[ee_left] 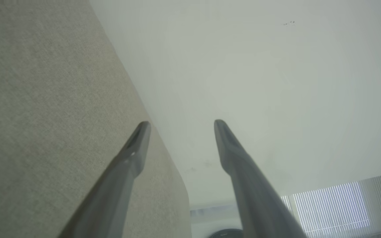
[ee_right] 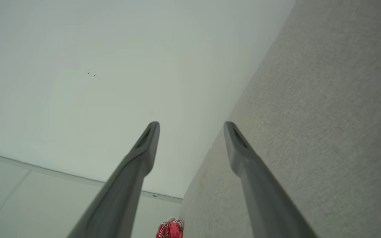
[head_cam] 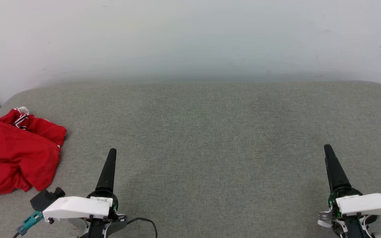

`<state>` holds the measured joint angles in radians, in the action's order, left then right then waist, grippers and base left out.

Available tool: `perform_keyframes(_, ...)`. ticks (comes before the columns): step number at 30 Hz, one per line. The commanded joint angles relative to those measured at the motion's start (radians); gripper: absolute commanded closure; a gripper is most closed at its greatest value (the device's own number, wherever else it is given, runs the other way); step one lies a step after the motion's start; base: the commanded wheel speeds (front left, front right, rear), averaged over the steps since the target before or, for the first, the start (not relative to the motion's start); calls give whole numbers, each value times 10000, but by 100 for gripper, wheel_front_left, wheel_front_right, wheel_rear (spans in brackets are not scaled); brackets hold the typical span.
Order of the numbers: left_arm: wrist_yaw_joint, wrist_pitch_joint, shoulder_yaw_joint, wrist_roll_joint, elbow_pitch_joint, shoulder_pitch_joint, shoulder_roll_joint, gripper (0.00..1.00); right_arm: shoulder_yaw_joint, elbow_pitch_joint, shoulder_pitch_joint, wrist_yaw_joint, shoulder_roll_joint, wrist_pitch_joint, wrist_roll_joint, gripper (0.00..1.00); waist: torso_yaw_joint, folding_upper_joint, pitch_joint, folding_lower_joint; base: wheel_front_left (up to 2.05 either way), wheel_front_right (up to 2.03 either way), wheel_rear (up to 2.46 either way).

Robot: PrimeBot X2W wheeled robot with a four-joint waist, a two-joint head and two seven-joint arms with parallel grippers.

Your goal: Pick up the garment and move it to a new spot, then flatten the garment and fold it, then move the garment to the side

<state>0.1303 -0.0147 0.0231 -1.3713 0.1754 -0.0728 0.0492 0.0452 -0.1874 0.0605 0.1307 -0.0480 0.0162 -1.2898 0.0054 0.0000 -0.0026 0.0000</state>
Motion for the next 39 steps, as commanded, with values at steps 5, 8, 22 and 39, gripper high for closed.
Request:
perform_keyframes(5,3,-266,249,1386,-209,-356,50,0,-110,416,101,0,-33,253,1582,0,5,0,-2,0,0,0,0)
perform_keyframes(8,4,-372,363,2027,-272,-375,67,0,-171,530,87,0,-33,363,2275,0,6,0,0,0,0,0,0)
perform_keyframes(22,4,-836,774,4928,-229,-412,222,0,-392,586,36,0,-34,774,5750,0,38,0,-3,0,0,0,0)
perform_keyframes(39,4,-1338,884,7772,20,-446,282,0,-269,884,-125,0,-35,517,8112,0,52,0,7,0,0,0,0)
